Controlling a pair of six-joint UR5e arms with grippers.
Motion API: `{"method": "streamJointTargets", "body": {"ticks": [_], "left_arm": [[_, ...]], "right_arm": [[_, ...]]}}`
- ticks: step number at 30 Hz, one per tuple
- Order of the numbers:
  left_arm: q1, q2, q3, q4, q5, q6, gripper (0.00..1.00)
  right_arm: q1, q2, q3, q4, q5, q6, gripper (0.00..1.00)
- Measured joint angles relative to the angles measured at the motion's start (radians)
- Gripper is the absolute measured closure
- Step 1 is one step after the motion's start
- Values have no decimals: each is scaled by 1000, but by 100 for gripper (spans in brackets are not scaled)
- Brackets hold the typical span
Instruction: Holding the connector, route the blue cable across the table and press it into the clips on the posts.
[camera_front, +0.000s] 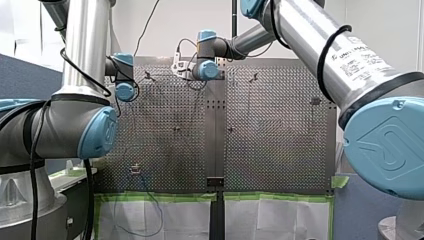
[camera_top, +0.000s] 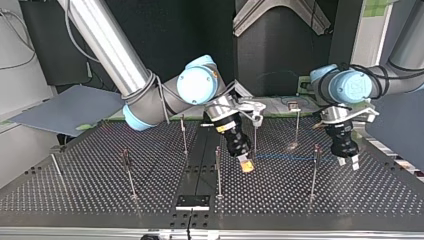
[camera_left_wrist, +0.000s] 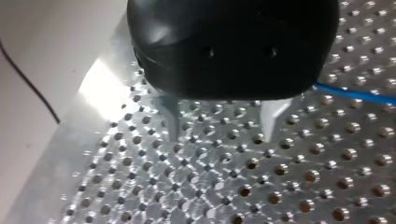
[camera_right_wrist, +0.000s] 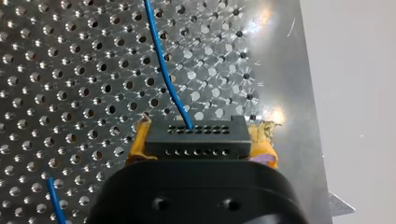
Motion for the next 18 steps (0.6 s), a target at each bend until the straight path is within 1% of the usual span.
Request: {"method": "streamJointTargets", "body": {"ticks": [6,9,13,18], "left_arm": [[-8,4,0,-52,35,11,0],[-12,17,-2,-73,50,12,0],[-19,45,-13,-105,53,7,0],[-28,88,-38,-150,55,-15,0]], "right_arm": [[1,2,0,13,11,0,100],[1,7,1,19,15,-1,100],[2,22,1,28,18,-5,100],[4,33,0,34,21,-6,100]]}}
